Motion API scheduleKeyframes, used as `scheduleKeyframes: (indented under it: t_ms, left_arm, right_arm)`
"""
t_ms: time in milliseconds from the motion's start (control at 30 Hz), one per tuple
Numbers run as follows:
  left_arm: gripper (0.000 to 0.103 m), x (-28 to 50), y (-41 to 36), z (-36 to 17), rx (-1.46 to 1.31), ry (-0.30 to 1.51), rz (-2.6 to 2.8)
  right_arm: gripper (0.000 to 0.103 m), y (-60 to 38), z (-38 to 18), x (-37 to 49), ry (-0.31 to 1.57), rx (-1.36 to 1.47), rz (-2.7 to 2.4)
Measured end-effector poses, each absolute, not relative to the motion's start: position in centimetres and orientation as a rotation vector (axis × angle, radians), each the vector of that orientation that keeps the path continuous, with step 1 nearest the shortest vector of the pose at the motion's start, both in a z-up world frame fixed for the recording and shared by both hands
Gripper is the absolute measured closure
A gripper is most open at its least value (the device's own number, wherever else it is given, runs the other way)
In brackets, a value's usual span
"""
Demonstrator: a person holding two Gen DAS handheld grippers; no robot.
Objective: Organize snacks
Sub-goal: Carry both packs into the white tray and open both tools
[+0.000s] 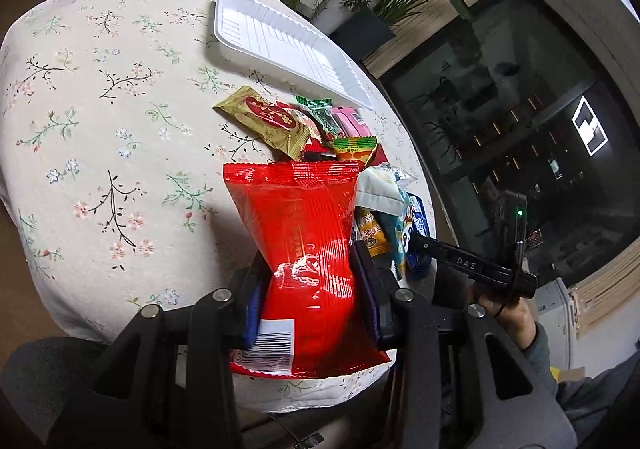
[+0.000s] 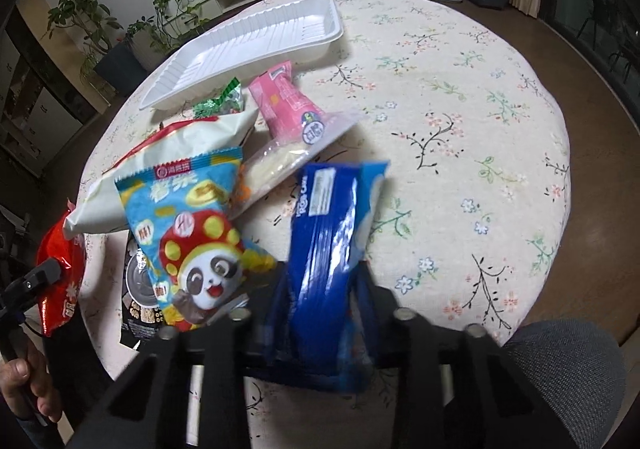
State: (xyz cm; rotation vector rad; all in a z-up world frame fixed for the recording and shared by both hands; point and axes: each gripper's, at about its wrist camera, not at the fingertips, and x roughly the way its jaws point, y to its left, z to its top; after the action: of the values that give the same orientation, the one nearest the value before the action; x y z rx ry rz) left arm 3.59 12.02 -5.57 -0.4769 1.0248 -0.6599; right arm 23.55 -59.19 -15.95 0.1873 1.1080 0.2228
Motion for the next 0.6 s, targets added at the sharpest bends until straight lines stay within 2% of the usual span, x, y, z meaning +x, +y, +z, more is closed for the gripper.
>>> scheduleKeyframes:
  t_ms: [333, 600]
  left_arm:
    - [0.067, 4.1, 12.7, -5.4, -0.503, 1.006, -0.651]
    - [0.067, 7.3, 14.5, -2.2, -0.478, 0.944, -0.611]
  right_arm:
    - [0.074, -61.1, -15.1, 23.4, 1.084, 0.274, 0.236]
    - [0.074, -65.9, -11.6, 25.4, 0.98, 0.398, 0.236]
